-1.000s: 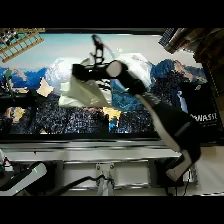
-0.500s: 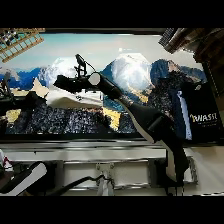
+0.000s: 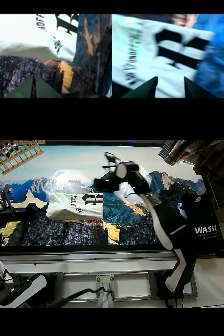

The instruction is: Fold the clothes and pants, and hang the long-sleeved shirts on hangers.

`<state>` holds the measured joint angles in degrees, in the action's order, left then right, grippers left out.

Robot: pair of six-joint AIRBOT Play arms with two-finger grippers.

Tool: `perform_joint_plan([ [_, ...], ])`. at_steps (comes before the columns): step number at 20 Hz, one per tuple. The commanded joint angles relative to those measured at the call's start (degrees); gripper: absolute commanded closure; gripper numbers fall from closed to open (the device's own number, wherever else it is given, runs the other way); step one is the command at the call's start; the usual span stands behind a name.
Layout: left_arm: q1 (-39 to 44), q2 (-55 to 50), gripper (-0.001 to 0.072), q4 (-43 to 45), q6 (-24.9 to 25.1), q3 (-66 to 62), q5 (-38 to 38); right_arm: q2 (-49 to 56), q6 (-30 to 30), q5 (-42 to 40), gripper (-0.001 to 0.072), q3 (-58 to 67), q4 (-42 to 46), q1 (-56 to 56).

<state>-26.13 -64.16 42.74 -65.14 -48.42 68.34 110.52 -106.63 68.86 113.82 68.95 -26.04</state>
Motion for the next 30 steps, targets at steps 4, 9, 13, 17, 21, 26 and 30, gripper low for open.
perform_joint_plan([
  [4,0.0,0.0,0.0693,-1.4,0.0,0.0,-0.3,-0.3,3.5,-0.7,0.0309,-11.7,-13.2,10.0],
  [9,0.0,0.0,0.0692,-1.4,0.0,0.0,-0.3,1.1,7.8,-8.0,0.0311,-17.5,-20.4,9.9],
  [13,0.0,0.0,0.0692,-1.4,0.0,0.0,-0.7,4.3,10.0,-9.4,0.0314,-17.4,-27.8,8.6],
  [17,0.0,0.0,0.0692,-1.5,0.0,0.0,-1.2,7.0,9.9,-10.2,0.0318,-17.3,-28.8,6.2],
  [21,0.0,-0.1,0.0692,-2.5,0.0,0.0,-1.6,8.4,10.3,-12.6,0.0383,-17.3,-33.1,3.4],
  [26,0.0,-0.1,0.0692,-2.5,0.0,0.0,-1.7,8.1,10.4,-16.0,0.0691,-15.4,-34.2,2.1],
  [30,0.0,-0.1,0.0692,-2.5,0.0,0.0,-1.6,6.0,8.9,-12.4,0.0692,-8.7,-31.0,7.0],
])
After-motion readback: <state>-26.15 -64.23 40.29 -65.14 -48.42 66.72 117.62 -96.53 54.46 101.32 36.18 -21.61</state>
